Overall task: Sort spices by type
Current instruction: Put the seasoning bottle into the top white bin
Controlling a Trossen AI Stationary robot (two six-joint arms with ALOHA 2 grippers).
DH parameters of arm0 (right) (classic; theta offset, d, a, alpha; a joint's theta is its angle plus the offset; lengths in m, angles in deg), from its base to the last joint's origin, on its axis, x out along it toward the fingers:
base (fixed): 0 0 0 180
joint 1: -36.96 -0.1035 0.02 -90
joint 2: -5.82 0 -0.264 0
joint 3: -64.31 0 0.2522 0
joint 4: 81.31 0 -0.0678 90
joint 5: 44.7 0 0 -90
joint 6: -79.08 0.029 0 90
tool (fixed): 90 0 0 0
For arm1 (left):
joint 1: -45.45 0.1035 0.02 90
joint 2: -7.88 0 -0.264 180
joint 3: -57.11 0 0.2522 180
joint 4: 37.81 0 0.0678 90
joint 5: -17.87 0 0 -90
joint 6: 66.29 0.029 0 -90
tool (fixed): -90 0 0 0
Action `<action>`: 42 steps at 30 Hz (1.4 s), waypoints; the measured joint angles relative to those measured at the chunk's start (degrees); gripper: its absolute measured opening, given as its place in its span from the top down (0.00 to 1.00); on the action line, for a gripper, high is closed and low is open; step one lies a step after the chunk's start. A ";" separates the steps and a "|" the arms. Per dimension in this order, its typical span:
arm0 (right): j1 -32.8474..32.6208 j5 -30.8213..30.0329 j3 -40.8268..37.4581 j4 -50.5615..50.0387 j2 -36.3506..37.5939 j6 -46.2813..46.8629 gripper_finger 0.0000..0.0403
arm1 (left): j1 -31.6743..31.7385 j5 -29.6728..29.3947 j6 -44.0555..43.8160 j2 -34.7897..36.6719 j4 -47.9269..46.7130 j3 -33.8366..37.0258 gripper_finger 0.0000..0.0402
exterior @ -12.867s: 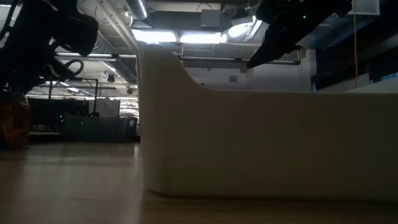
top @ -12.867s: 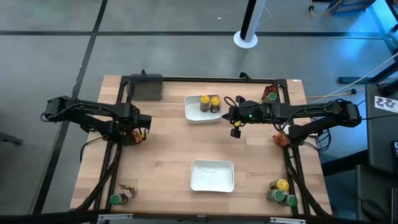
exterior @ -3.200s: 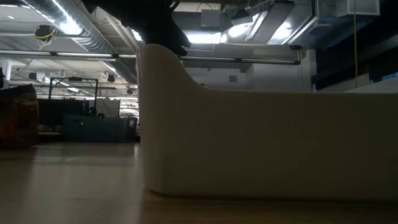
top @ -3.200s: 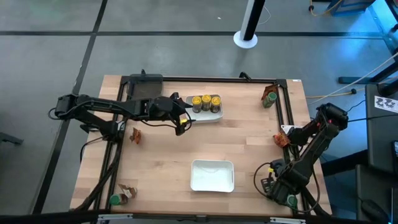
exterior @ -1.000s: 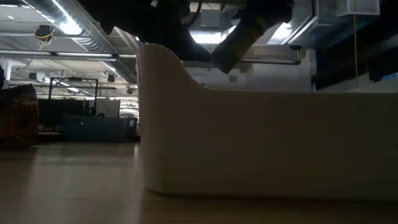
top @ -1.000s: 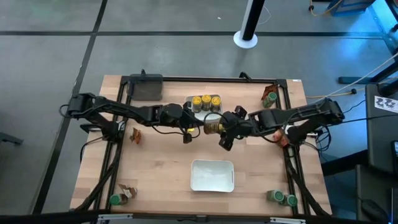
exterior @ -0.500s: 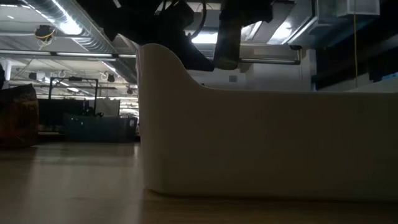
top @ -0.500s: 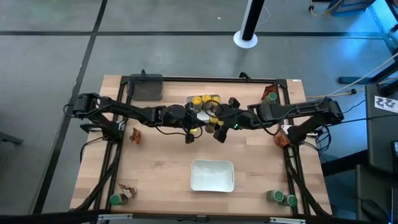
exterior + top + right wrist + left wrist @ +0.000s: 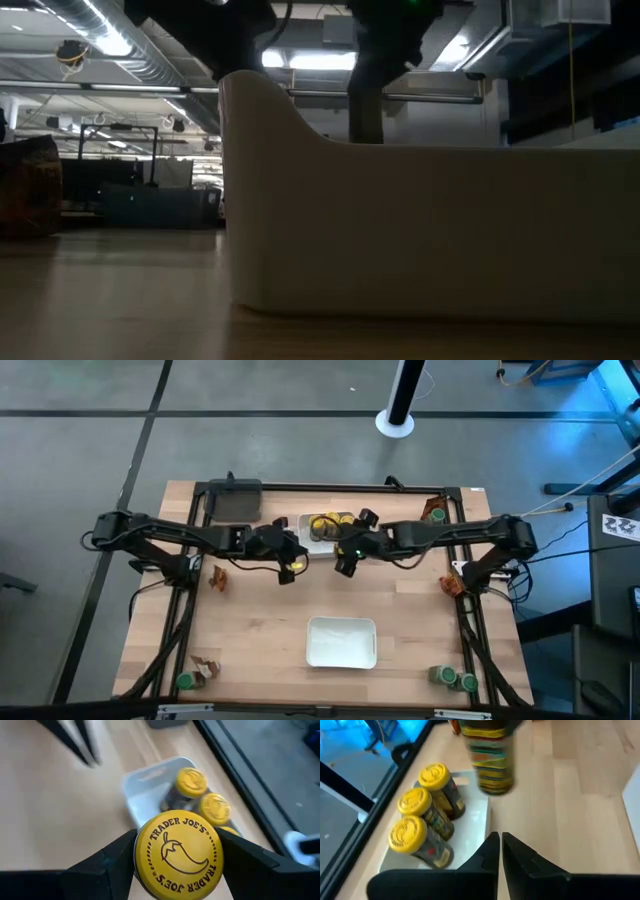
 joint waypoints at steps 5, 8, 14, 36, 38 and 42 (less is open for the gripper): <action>3.23 -0.67 0.02 1.05 -3.81 -0.57 0.38 | -0.73 -0.38 -1.47 0.77 -3.19 0.02 1.00; 4.86 -0.62 0.02 1.24 -5.73 -0.51 0.38 | -1.11 -0.62 -3.55 0.83 -6.05 0.02 1.00; 7.02 -1.04 -1.51 4.94 -7.35 0.44 0.38 | -1.50 -1.14 -5.07 0.92 -8.75 0.02 0.99; 9.08 0.48 -13.77 21.03 -7.15 5.70 0.38 | -2.32 -1.08 -6.00 0.92 -6.70 0.02 0.98; 9.07 0.39 -13.79 21.09 -7.15 5.68 0.38 | -2.32 -1.07 -6.51 0.92 -6.76 0.02 0.98; 9.08 0.92 -13.84 21.34 -7.15 5.66 0.38 | -2.32 -1.04 -8.14 0.92 -6.86 0.02 0.99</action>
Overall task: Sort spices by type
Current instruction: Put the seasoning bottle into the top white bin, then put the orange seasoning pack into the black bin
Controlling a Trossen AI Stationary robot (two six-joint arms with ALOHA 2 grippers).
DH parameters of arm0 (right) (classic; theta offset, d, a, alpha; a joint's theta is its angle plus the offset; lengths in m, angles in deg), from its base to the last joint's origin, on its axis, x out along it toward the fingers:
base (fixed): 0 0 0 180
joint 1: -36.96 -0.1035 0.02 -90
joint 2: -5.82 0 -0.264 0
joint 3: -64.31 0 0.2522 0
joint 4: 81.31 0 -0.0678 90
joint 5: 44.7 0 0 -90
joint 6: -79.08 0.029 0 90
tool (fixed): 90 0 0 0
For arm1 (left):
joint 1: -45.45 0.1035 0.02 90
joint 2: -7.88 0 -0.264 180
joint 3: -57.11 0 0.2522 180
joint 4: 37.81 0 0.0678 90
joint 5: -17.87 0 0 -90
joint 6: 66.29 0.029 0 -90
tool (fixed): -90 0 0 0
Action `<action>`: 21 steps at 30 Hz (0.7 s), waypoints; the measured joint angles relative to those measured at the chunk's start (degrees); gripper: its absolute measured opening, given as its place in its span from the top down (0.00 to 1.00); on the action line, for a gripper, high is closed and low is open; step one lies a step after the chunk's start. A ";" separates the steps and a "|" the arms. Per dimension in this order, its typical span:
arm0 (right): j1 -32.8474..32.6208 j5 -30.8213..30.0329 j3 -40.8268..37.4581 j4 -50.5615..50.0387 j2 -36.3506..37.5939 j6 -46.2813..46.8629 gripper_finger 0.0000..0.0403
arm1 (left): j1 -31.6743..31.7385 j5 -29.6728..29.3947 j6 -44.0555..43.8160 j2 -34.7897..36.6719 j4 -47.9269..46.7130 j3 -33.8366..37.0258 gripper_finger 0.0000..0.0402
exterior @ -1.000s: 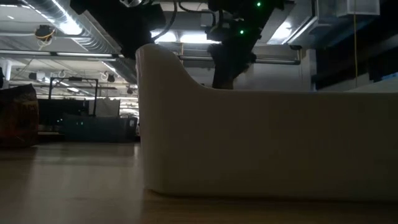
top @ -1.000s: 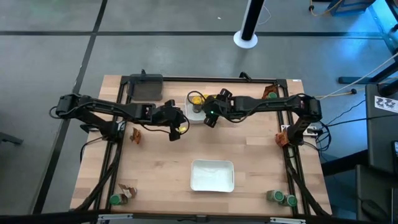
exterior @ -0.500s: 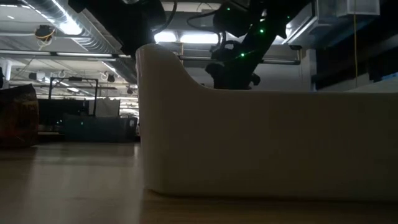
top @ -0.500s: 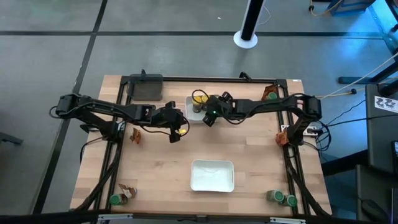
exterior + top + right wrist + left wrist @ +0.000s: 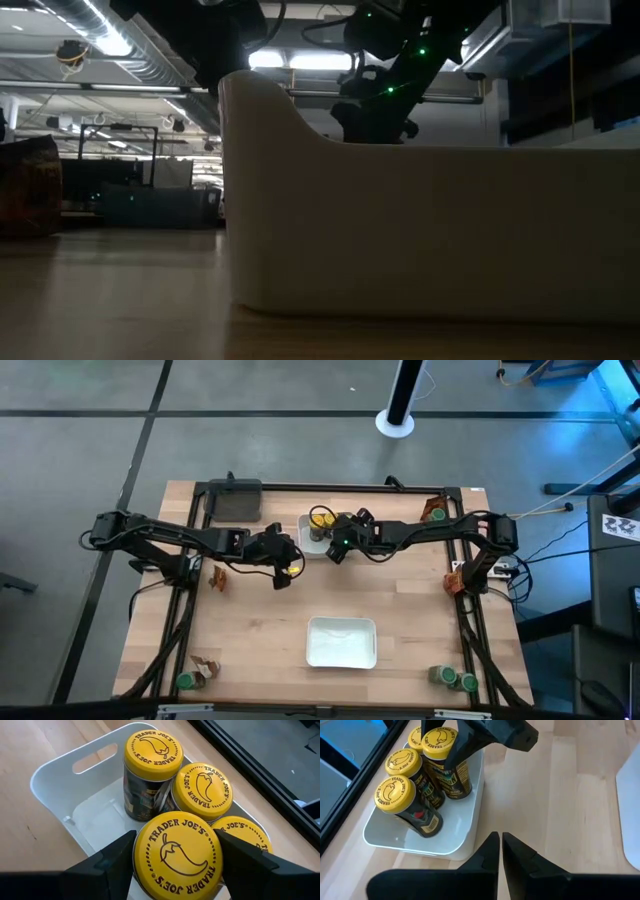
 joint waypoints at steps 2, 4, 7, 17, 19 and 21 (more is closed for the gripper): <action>0.00 1.06 0.02 0.34 0.02 -0.19 0.38 | 0.00 -0.01 -0.15 0.00 0.00 0.00 0.99; 0.02 1.97 0.57 -0.02 0.02 -0.17 0.38 | 0.00 -0.01 -0.20 0.01 -0.01 0.00 0.99; 0.00 2.83 1.62 -0.88 -0.05 -0.80 0.38 | 0.00 -0.01 -0.30 0.02 -0.02 0.02 0.99; -0.02 2.24 3.03 -2.54 -0.11 -0.01 0.20 | 0.00 0.01 -1.79 0.02 -0.45 0.02 1.00; 0.00 2.87 3.96 -3.57 -0.11 -1.13 0.17 | 0.00 0.01 -1.66 0.02 -0.45 0.02 1.00; -0.02 3.35 5.52 -4.98 -0.11 -1.80 0.15 | 0.00 0.01 -1.39 0.02 -0.44 0.02 1.00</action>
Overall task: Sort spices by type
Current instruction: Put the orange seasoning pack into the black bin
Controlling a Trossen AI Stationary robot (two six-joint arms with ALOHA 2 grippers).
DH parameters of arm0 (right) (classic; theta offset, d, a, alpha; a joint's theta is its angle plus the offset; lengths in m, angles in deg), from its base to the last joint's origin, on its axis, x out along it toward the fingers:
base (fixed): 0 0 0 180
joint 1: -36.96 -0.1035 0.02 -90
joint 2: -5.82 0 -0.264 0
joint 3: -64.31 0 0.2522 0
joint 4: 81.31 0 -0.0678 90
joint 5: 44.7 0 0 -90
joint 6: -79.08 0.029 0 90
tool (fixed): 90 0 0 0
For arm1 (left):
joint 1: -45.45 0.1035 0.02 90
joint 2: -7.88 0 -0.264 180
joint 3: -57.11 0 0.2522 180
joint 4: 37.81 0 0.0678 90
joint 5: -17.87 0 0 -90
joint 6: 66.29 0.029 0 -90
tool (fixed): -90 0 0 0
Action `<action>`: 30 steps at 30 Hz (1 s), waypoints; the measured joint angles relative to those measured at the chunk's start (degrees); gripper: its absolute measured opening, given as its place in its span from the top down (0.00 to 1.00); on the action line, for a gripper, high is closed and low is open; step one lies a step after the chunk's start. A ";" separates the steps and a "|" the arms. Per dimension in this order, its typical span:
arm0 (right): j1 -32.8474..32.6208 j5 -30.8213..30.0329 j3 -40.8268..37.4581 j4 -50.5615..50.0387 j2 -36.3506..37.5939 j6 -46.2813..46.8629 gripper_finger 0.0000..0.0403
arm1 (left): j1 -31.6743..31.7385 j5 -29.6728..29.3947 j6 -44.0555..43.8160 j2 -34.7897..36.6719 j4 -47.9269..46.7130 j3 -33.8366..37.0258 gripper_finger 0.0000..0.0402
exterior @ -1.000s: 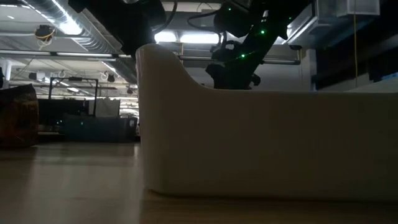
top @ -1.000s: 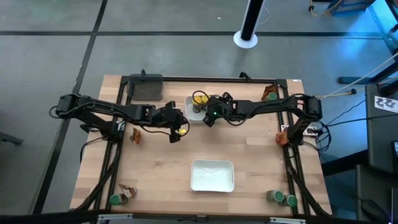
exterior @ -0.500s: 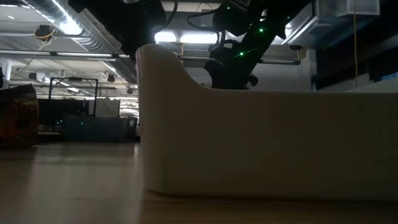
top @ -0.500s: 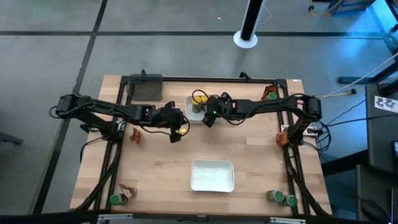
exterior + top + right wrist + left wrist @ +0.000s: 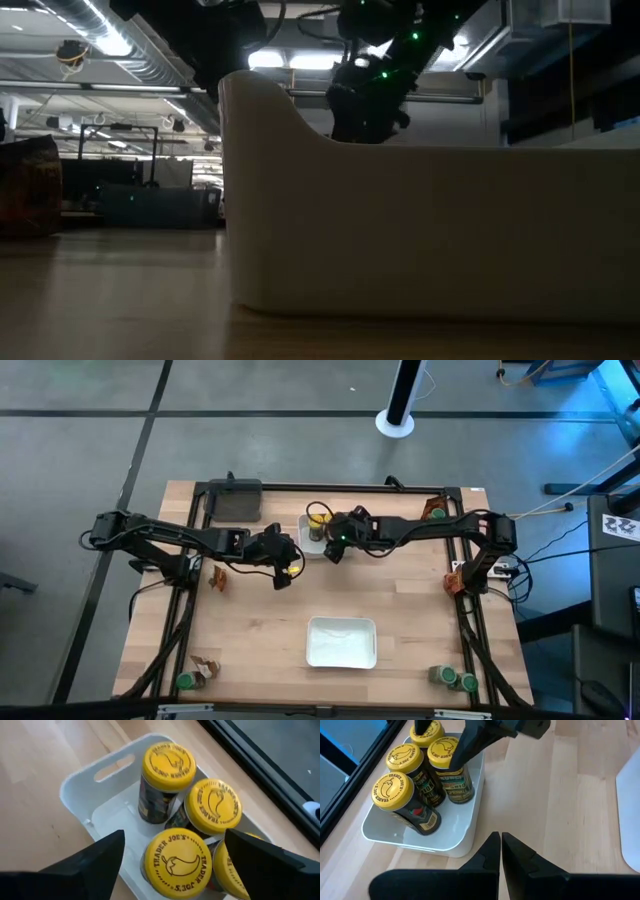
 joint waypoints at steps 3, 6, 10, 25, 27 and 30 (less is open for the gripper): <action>-0.31 1.31 2.60 -3.17 0.00 -1.99 0.13 | 0.00 0.00 -0.01 0.00 0.35 0.00 0.99; -1.28 1.05 5.54 -6.81 0.02 -2.75 0.13 | 0.23 0.02 -0.01 0.00 0.51 0.00 0.93; -4.20 -3.60 8.16 -10.29 0.02 -4.14 0.13 | 0.96 0.02 0.01 0.00 0.43 0.02 0.78; -20.05 -21.44 4.60 -27.69 10.44 10.84 0.13 | 1.88 0.29 -10.01 2.85 -36.17 -17.28 0.46; -22.64 -22.61 2.00 -27.87 13.24 14.26 0.13 | 1.83 0.38 -13.95 4.11 -40.98 -18.21 0.47; -26.49 -23.36 -2.59 -27.06 17.06 18.77 0.13 | 1.40 0.37 -22.19 6.52 -49.25 -18.34 0.48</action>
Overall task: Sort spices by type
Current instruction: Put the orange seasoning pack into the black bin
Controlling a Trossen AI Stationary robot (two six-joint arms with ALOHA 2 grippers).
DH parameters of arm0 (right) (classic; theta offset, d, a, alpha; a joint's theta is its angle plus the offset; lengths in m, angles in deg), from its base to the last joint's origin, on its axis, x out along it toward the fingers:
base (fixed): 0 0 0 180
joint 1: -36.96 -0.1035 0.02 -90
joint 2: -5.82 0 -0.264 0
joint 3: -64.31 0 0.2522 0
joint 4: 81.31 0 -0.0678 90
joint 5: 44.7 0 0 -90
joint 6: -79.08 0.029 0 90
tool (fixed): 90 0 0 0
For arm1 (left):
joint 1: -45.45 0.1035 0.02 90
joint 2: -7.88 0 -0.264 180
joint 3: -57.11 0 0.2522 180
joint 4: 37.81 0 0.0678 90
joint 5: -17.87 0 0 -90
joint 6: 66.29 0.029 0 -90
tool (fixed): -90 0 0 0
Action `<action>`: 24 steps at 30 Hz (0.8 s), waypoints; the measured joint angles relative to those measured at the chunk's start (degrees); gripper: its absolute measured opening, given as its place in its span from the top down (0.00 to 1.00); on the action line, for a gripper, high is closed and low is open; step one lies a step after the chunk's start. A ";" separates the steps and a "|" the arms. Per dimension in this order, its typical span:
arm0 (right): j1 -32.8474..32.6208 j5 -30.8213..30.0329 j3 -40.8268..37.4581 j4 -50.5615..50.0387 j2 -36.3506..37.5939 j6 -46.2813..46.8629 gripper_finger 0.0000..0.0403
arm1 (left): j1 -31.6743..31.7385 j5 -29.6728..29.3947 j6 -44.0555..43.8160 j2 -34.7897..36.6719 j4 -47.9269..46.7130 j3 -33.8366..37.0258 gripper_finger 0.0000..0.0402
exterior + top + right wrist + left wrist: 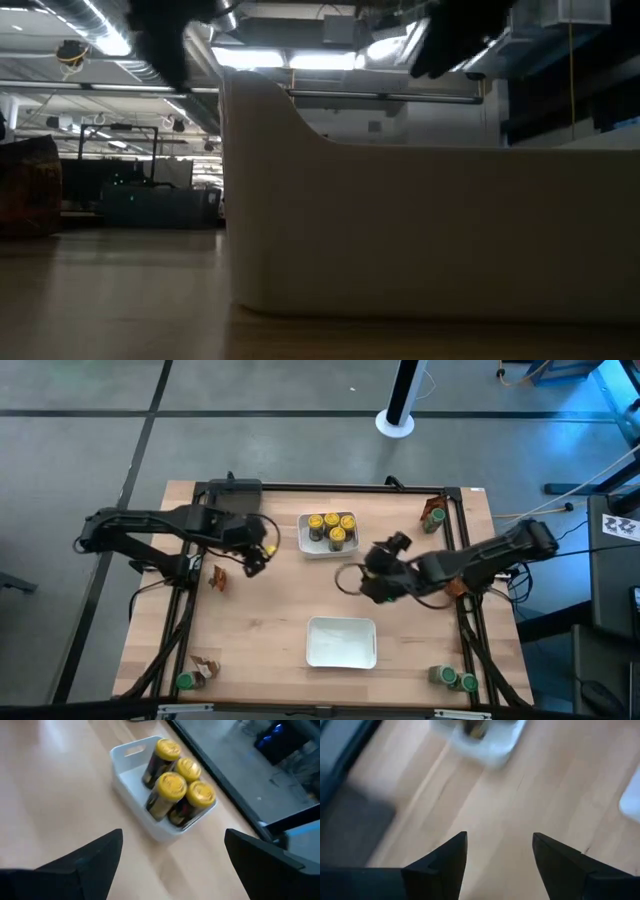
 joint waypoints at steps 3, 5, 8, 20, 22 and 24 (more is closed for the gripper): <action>-3.50 -0.89 -4.23 0.12 2.62 6.23 0.13 | -1.01 0.55 -9.37 1.24 -8.37 0.00 0.49; -6.06 -1.44 -7.06 0.65 3.72 9.44 0.13 | -1.93 1.55 -13.73 1.70 -13.35 0.00 0.49; -9.16 -1.75 -10.27 2.40 4.16 13.59 0.13 | -3.41 3.51 -20.36 1.90 -18.75 0.00 0.49; -12.14 -5.54 -16.12 11.50 4.18 17.84 0.13 | -7.01 10.45 -36.35 1.90 -21.28 8.48 0.49; -12.16 -6.05 -16.19 11.58 4.18 17.65 0.13 | -7.75 10.67 -37.82 1.87 -21.24 9.60 0.49; -12.16 -6.20 -16.19 11.67 4.18 17.61 0.13 | -8.43 10.67 -39.17 1.89 -21.16 10.32 0.49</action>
